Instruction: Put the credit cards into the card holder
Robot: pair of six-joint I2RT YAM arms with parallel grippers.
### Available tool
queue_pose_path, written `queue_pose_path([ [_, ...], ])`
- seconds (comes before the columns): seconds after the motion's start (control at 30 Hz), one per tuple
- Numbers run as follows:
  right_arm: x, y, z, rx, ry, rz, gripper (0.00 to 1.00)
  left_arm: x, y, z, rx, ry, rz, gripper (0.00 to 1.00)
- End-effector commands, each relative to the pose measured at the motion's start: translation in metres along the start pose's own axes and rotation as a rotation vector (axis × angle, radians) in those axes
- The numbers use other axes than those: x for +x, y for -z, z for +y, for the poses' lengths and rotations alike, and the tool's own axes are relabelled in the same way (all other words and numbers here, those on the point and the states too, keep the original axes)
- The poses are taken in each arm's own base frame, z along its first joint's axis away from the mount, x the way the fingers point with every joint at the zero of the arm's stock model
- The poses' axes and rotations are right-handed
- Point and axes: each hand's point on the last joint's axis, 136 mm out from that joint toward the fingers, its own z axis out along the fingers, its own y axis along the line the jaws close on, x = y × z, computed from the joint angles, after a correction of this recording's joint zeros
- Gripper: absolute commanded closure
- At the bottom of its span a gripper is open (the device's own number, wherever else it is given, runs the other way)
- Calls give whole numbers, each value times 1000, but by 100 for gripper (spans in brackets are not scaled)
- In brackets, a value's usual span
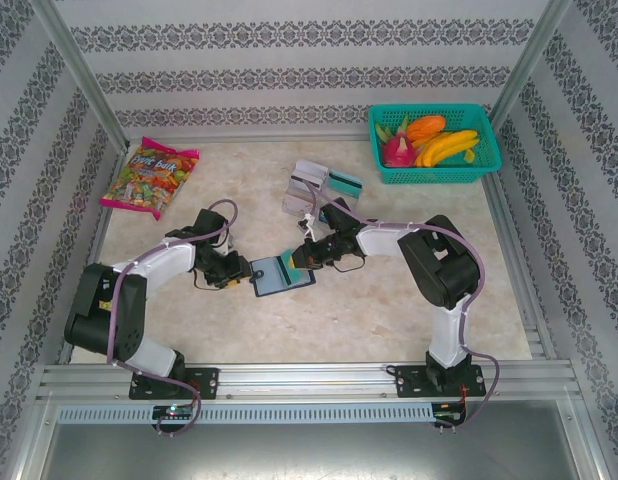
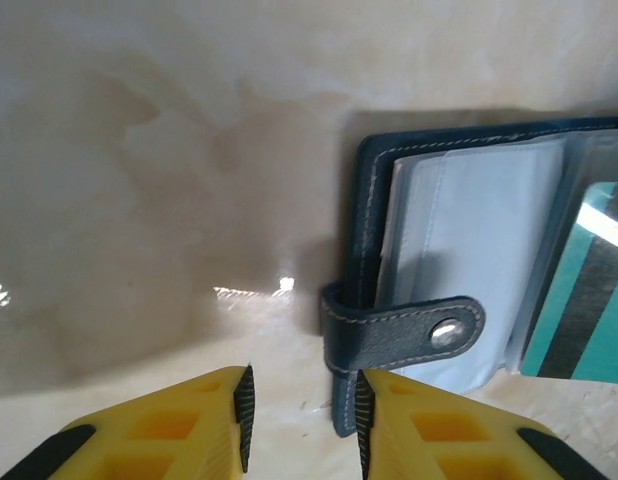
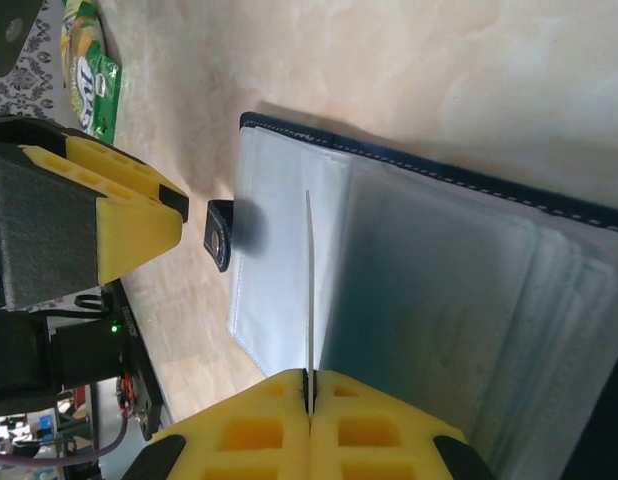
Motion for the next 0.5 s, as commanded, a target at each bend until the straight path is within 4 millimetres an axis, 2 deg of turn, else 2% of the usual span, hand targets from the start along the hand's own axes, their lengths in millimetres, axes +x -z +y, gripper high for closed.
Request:
queue_pose_path([
  [0.0,3,-4,-8,23,-16,-7,100,-2,-9,-5,43,18,6,65],
  [0.3,9,-8,-18,39,-81,-2,100,1,-20,-3,64,39,15,70],
  [0.47,7,-10,-15,35,-90,-2,100,3,-26,-3,73,43,29,70],
])
